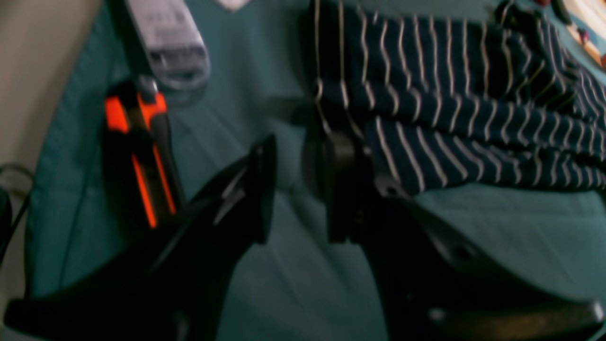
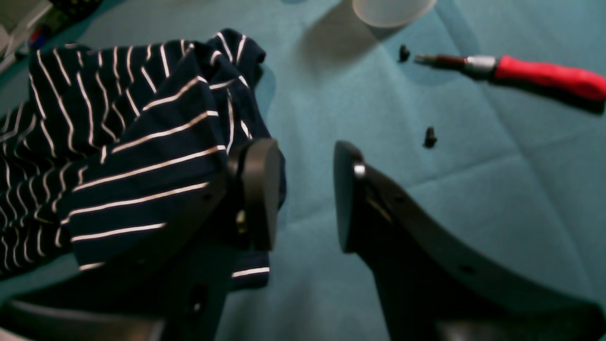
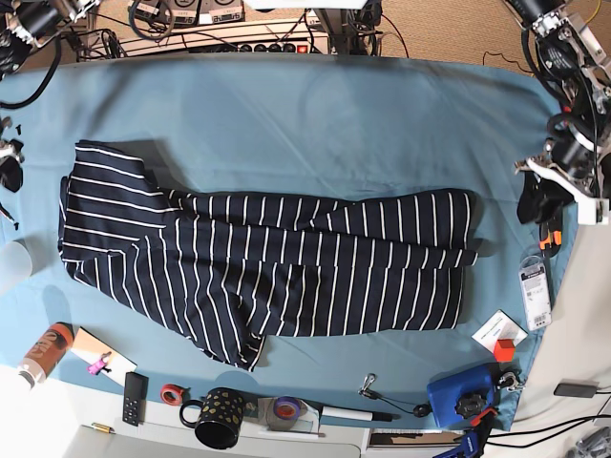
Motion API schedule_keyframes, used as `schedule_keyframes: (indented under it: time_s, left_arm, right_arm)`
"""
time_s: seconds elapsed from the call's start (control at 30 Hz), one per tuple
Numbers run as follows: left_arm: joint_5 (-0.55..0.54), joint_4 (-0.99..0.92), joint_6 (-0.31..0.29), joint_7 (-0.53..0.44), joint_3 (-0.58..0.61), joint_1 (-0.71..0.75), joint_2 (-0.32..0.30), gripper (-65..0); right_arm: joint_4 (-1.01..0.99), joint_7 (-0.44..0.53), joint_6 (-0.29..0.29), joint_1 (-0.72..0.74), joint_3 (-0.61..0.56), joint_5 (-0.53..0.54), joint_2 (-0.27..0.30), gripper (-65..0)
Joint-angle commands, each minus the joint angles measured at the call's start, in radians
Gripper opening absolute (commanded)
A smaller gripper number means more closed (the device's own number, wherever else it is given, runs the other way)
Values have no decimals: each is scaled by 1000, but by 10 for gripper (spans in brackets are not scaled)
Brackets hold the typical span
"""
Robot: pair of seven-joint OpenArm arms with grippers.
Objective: Layout the t-shirt on the table in an organized manner, then fold the t-shirt properly
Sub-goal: 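Grasp the folded shirt end with the right gripper and tuck it inward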
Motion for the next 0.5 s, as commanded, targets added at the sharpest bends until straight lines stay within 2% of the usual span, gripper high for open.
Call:
schedule_keyframes:
  time_s: [0.0,0.13,0.33,0.47]
  left_arm:
    - [-24,19,-19,-23,-3,-2,-11,-465]
    - [-20,18,-29,-23,-3,2,-11,-465]
    - [-20,18,-29,-28,-3,2,-11,-465]
    - [-19,18,-29,-28,-3,2,-11,-465]
  right_arm:
    - [-1,26,1,6,3,21,26,-446]
    - [-70,22,1,6,-34,21,13,-446]
    - [-135,27,1,6,-201,22,13,-446]
    - [-135,64,1,9,-282,17,11,-446]
